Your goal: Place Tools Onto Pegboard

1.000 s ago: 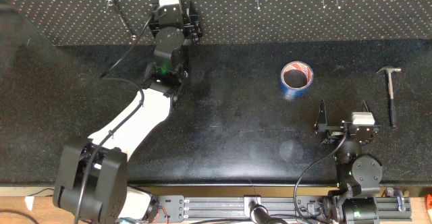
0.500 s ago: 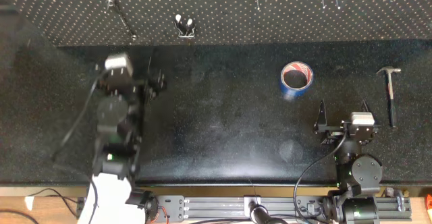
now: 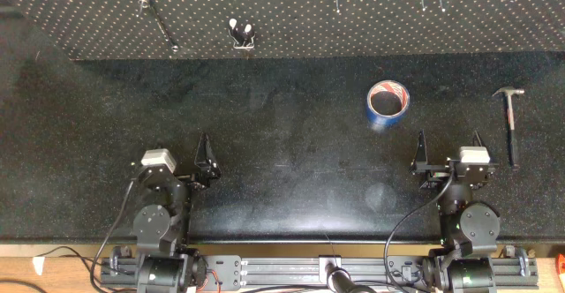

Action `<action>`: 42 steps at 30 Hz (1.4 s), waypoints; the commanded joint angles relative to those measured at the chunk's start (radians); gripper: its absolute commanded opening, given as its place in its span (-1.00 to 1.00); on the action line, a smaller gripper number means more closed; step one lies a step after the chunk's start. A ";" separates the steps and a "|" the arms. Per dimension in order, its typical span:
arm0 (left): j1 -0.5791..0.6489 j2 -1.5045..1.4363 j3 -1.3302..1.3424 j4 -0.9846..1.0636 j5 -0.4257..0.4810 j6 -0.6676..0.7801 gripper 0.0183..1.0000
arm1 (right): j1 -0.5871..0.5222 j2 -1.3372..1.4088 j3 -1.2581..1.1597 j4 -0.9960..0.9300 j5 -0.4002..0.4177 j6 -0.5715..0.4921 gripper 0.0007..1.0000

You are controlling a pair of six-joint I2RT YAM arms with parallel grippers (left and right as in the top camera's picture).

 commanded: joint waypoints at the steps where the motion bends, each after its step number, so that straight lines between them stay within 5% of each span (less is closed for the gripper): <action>1: -0.009 -0.033 -0.002 -0.009 0.003 0.009 0.99 | 0.008 -0.004 -0.003 -0.006 0.012 -0.013 0.95; 21: -0.009 -0.023 -0.002 -0.010 0.013 0.016 0.99 | 0.008 -0.004 -0.003 -0.006 0.012 -0.014 0.95; 26: -0.009 -0.022 -0.002 -0.008 0.012 0.296 0.96 | 0.008 -0.004 -0.003 -0.006 0.012 -0.014 0.95; 40: -0.008 -0.022 -0.002 -0.008 0.011 0.298 0.99 | 0.006 -0.003 -0.002 -0.005 0.035 -0.059 0.95; 42: -0.008 -0.022 -0.002 -0.008 0.011 0.298 0.99 | 0.004 -0.003 0.005 -0.007 0.027 0.002 0.95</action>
